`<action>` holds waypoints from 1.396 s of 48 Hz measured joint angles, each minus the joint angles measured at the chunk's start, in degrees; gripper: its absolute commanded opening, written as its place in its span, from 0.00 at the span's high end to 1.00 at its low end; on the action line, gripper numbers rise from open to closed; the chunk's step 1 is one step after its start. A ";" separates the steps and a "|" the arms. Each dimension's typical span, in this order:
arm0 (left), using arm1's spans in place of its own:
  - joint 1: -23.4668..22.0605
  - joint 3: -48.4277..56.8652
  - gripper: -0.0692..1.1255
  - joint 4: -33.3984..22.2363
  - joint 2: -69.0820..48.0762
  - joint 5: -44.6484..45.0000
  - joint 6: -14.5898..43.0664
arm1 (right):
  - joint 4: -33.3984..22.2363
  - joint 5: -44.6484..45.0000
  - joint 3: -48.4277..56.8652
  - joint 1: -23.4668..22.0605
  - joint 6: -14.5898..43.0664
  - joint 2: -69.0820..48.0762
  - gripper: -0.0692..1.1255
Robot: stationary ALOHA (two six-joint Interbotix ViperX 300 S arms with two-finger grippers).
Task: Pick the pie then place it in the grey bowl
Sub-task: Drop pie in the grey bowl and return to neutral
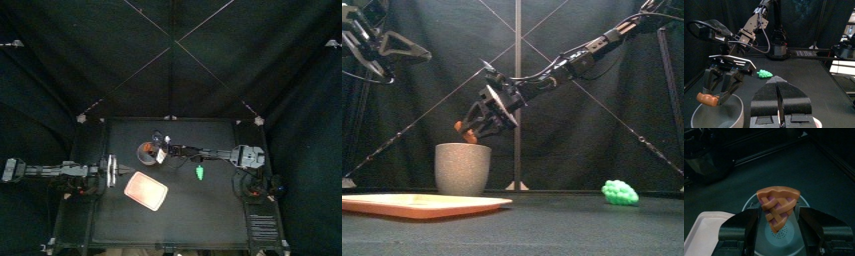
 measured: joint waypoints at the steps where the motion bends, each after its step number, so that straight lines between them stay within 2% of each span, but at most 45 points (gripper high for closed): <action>1: 0.00 0.00 0.94 0.00 0.00 0.00 0.00 | -0.09 0.00 0.00 0.00 -0.09 0.00 0.20; 5: 0.00 0.00 0.94 0.00 0.00 0.00 0.00 | -0.18 -0.18 0.00 0.00 -0.18 0.00 0.10; 9: 0.00 0.00 0.94 0.09 0.00 0.00 0.00 | -0.09 -0.35 0.35 0.00 0.09 0.00 0.06; 23: 0.09 0.00 0.94 0.00 0.00 0.00 0.00 | 0.79 -2.02 4.66 0.35 0.35 -2.46 0.06; 45: 0.09 1.14 0.94 -0.09 0.00 0.00 -0.18 | 3.34 -14.24 26.10 4.39 0.00 -21.45 0.06; 58: 1.41 2.02 0.94 -0.70 0.00 -0.09 -0.18 | 3.43 -16.00 36.83 5.89 0.00 -30.94 0.07; 67: 2.72 2.37 0.94 -1.93 0.00 0.00 -0.18 | 2.72 -16.00 40.61 6.06 -0.35 -35.95 0.07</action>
